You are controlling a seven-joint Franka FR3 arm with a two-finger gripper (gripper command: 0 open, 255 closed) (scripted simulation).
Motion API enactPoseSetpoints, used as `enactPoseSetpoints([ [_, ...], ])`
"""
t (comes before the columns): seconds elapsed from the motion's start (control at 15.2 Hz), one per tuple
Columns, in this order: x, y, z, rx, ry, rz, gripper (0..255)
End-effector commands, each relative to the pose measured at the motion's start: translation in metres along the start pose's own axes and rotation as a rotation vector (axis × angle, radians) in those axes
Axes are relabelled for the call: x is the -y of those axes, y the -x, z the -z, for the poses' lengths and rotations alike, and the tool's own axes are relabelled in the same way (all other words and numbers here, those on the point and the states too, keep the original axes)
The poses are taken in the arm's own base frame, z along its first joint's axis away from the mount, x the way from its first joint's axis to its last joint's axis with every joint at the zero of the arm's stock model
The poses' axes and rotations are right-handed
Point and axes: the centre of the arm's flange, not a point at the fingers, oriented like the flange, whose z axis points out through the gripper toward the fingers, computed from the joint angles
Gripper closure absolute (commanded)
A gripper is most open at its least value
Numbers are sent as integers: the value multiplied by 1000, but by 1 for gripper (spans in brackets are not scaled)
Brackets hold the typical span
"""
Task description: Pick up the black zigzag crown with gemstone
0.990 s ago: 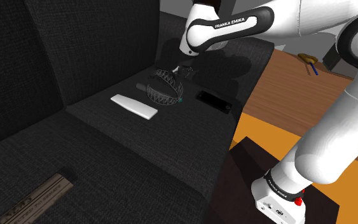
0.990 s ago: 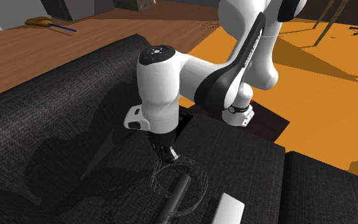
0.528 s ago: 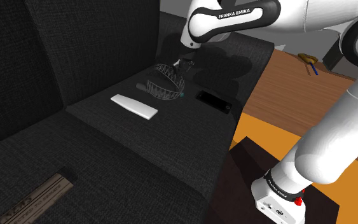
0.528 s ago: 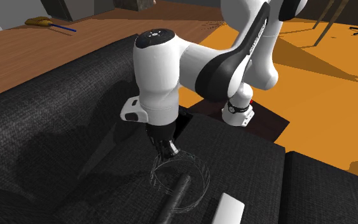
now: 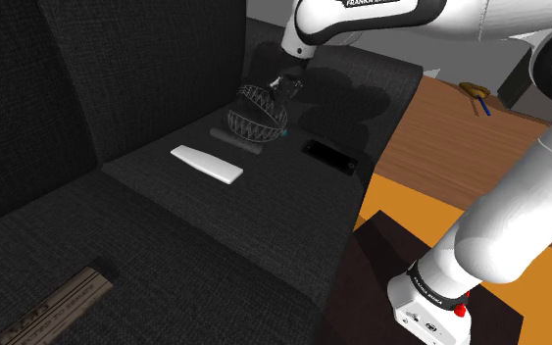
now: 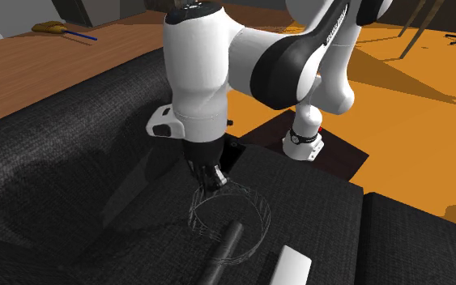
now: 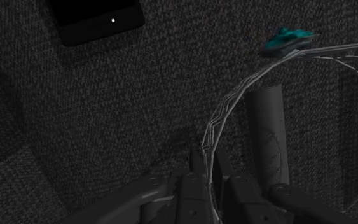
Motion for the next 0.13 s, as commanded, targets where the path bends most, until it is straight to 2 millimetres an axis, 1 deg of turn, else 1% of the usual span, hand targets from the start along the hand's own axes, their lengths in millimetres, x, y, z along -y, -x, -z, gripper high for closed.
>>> enactPoseSetpoints([
  [0.0,1,-1,7,0,0,0,255],
  [0.07,1,-1,7,0,0,0,255],
])
